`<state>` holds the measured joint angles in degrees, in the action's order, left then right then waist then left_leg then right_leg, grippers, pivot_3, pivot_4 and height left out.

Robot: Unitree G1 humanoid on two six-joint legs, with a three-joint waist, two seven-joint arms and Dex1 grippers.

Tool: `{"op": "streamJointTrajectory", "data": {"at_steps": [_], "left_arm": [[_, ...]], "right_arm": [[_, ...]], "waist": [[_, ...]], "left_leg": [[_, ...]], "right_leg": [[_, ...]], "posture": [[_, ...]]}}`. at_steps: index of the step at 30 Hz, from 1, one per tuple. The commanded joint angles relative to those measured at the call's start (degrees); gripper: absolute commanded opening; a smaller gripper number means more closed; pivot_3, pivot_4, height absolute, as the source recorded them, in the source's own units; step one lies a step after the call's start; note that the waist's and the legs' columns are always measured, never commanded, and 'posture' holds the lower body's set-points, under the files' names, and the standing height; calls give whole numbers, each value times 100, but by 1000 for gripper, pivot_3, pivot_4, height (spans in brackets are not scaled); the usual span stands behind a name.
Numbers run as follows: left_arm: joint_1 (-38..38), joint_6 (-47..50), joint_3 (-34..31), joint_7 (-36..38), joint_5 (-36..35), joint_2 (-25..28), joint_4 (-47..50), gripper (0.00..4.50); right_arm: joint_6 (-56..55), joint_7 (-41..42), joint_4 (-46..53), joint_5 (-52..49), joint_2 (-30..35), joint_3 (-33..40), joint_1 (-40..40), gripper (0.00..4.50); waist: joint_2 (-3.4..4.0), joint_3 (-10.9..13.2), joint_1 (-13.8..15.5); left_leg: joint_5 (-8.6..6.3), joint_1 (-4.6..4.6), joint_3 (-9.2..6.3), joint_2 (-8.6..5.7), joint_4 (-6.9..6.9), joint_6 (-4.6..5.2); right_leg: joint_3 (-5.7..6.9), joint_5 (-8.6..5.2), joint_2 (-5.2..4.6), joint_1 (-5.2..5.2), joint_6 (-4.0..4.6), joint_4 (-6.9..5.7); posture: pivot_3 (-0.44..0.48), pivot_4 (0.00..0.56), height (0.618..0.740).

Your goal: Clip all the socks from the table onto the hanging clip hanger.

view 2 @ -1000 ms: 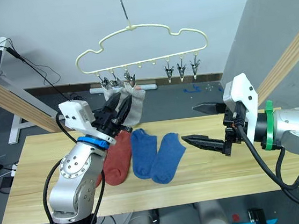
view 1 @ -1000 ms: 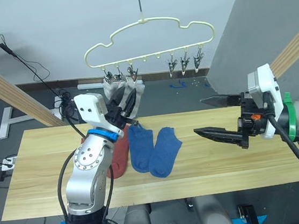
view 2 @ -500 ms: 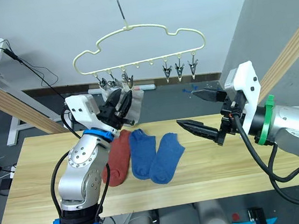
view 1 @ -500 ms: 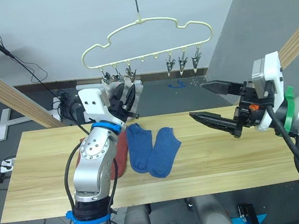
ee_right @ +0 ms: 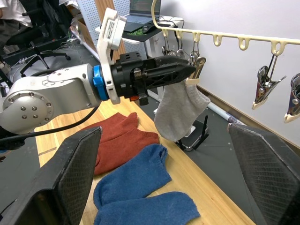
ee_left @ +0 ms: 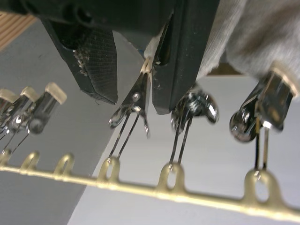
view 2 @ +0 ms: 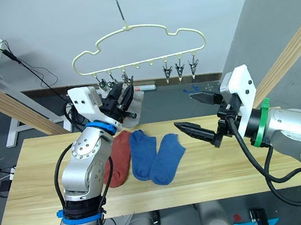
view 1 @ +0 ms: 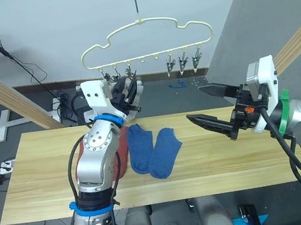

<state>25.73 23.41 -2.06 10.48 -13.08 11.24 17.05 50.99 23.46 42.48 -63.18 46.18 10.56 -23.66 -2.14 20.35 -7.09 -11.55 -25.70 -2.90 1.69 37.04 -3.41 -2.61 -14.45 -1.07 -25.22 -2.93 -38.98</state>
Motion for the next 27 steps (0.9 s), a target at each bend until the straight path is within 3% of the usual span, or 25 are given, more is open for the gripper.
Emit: {"op": "streamJointTrajectory", "data": {"at_steps": [1,27], "left_arm": [[161,-13,-33,-80,52,-36,32,1531],[693,-19,-78,-152,121,-72,-442,1531]], "right_arm": [[-144,-44,199,-8,2,59,-4,4480],[-213,-262,398,82,-40,-8,275,4480]], "waist": [[0,0,-4],[0,0,-128]], "left_leg": [[0,0,0,0,0,0],[0,0,1,-1,0,0]], "right_leg": [[0,0,0,0,0,0],[-1,0,0,-1,-2,0]], "posture": [[-327,360,740],[-360,351,740]]}}
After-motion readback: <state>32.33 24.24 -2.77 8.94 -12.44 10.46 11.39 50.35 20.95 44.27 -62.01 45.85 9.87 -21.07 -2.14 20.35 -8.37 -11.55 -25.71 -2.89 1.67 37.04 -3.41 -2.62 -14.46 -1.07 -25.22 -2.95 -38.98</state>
